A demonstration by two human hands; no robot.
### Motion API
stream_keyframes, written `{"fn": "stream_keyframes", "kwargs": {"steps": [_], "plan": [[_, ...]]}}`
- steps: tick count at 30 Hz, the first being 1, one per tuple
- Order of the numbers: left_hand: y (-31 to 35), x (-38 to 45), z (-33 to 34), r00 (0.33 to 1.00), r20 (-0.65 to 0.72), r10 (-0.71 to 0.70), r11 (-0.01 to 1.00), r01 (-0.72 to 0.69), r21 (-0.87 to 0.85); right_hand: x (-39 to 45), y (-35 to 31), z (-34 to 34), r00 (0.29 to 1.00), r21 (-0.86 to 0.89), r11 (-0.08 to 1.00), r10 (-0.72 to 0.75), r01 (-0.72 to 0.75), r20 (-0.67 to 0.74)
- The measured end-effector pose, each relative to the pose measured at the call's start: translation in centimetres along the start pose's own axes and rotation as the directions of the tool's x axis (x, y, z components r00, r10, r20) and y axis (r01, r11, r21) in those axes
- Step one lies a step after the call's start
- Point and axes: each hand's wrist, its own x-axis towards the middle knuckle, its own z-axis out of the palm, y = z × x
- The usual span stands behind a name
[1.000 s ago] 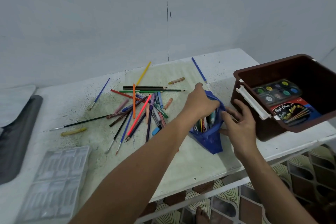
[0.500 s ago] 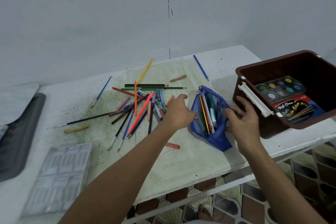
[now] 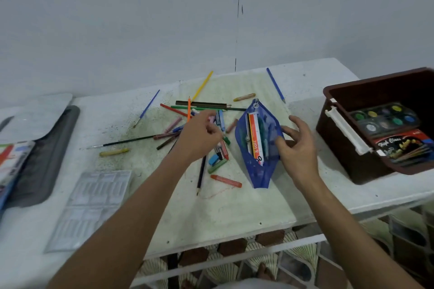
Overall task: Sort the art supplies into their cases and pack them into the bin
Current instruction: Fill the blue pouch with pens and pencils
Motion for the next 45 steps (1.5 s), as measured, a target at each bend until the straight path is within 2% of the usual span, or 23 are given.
{"fn": "stream_keyframes", "kwargs": {"steps": [3,5,11,16,20,22,25,26,28,31,35,39,42,45], "plan": [[-1.8,-1.6,-0.2,0.992,0.098,-0.078,0.981,0.059,0.183,-0.1,-0.1,0.4,0.997,-0.048,0.996,-0.076,0.076,-0.007],[-2.5,-2.4,0.1,0.988,0.112,-0.107,0.967,0.078,0.243,-0.2,-0.2,0.6,0.993,-0.072,0.991,-0.117,0.117,0.013],[-2.7,-3.1,0.2,0.991,0.096,-0.095,0.982,0.077,0.174,-0.2,0.0,0.5,0.99,-0.114,0.984,-0.135,0.139,0.04],[-0.2,-1.7,0.0,0.996,-0.081,0.044,0.995,-0.036,0.092,0.1,0.3,-0.5,0.992,-0.085,0.989,-0.12,0.122,0.027],[2.4,-0.4,2.2,0.996,0.021,0.084,0.994,-0.082,-0.065,0.4,0.5,-0.9,0.992,-0.066,0.99,-0.123,0.125,0.037],[2.9,0.5,3.3,0.996,0.015,0.083,0.989,-0.081,-0.12,0.6,0.7,-1.1,0.992,-0.052,0.991,-0.118,0.12,0.039],[2.9,2.1,3.6,0.988,-0.133,0.079,0.992,-0.091,-0.09,0.9,0.8,-1.6,0.993,-0.035,0.993,-0.107,0.109,0.056],[2.7,2.8,3.4,0.987,-0.143,0.079,0.994,-0.089,-0.064,0.9,0.7,-1.8,0.993,-0.033,0.994,-0.102,0.104,0.067],[2.3,4.1,3.2,0.995,-0.073,0.073,0.997,-0.076,-0.035,1.2,0.5,-2.0,0.991,-0.027,0.995,-0.098,0.101,0.09],[2.1,5.2,3.6,0.997,0.026,0.068,0.994,-0.065,-0.093,2.1,-0.2,-1.7,0.982,-0.027,0.992,-0.117,0.122,0.146],[2.3,6.3,4.3,0.997,-0.044,0.07,0.987,-0.076,-0.139,4.5,-1.7,-0.7,0.964,0.066,0.991,-0.125,0.113,0.235],[2.4,6.3,4.8,0.988,-0.108,0.107,0.977,-0.125,-0.172,8.6,-2.4,0.4,0.938,0.021,0.991,-0.128,0.128,0.323],[2.3,6.4,4.9,0.973,-0.176,0.151,0.973,-0.177,-0.145,11.0,-2.2,1.3,0.871,-0.028,0.994,-0.081,0.108,0.485],[2.4,6.8,4.6,0.969,-0.166,0.185,0.974,-0.203,-0.104,11.7,-1.8,1.9,0.794,-0.021,1.0,0.001,0.016,0.608]]}}
